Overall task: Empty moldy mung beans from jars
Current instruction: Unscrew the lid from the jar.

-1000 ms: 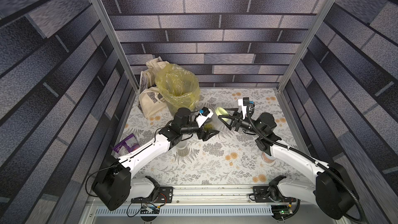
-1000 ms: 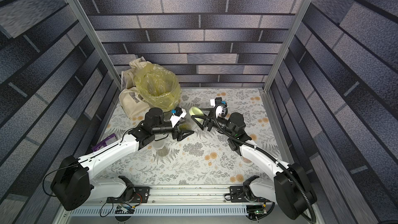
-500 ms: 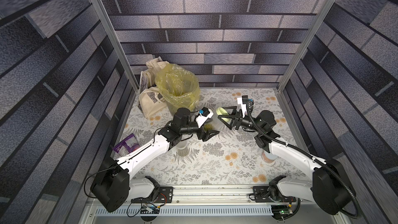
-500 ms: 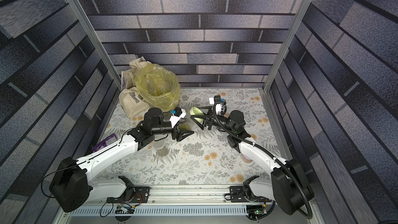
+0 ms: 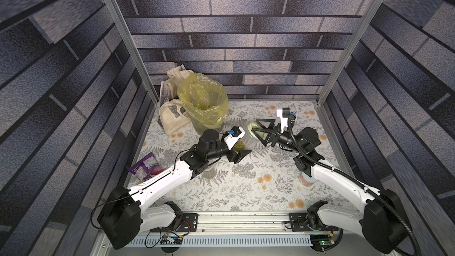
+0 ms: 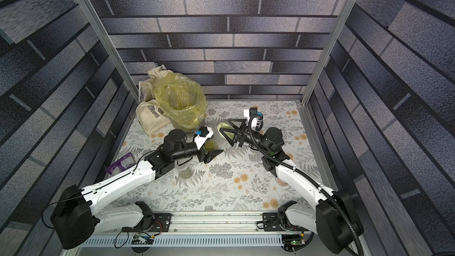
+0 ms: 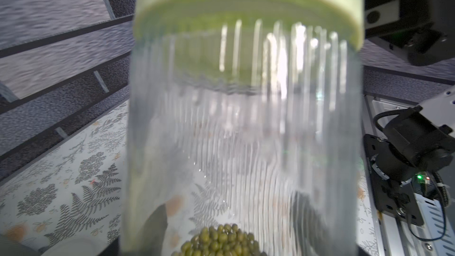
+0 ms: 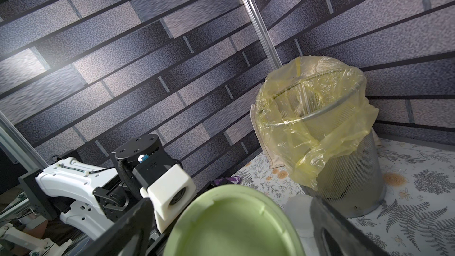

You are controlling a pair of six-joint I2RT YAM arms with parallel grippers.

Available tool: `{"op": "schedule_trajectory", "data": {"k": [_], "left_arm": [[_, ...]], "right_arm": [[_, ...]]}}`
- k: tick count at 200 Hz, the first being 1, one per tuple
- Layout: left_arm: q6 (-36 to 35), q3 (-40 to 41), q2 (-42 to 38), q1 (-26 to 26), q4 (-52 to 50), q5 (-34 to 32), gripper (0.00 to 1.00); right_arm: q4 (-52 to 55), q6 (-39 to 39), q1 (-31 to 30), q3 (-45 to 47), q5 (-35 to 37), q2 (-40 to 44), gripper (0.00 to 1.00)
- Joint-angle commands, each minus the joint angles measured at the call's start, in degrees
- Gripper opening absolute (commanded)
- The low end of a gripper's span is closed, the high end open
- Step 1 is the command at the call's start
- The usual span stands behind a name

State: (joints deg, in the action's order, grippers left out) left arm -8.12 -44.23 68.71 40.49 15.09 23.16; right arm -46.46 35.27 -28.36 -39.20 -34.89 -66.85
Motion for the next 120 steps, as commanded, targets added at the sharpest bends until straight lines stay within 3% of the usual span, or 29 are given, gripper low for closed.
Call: {"op": "schedule_trajectory", "data": {"k": [1, 44, 80, 120], "left_arm": [[-1.8, 0.7, -2.5, 1.0, 8.4, -7.9, 0.55], [-4.8, 1.6, -1.9, 4.5, 12.4, -21.8, 0.55], [-5.9, 1.6, -0.7, 5.6, 14.2, -25.6, 0.54], [-9.4, -0.2, 2.2, 8.2, 13.7, -29.3, 0.54]], "right_arm": [[1.4, 1.3, 0.0, 0.8, 3.6, 2.1, 1.0], [8.8, 1.7, -0.3, -1.2, 6.4, 3.6, 1.0], [16.6, 0.4, -2.1, -3.5, 10.9, 5.1, 1.0], [16.2, 2.4, -2.8, -3.7, 10.7, 5.2, 0.98]]}}
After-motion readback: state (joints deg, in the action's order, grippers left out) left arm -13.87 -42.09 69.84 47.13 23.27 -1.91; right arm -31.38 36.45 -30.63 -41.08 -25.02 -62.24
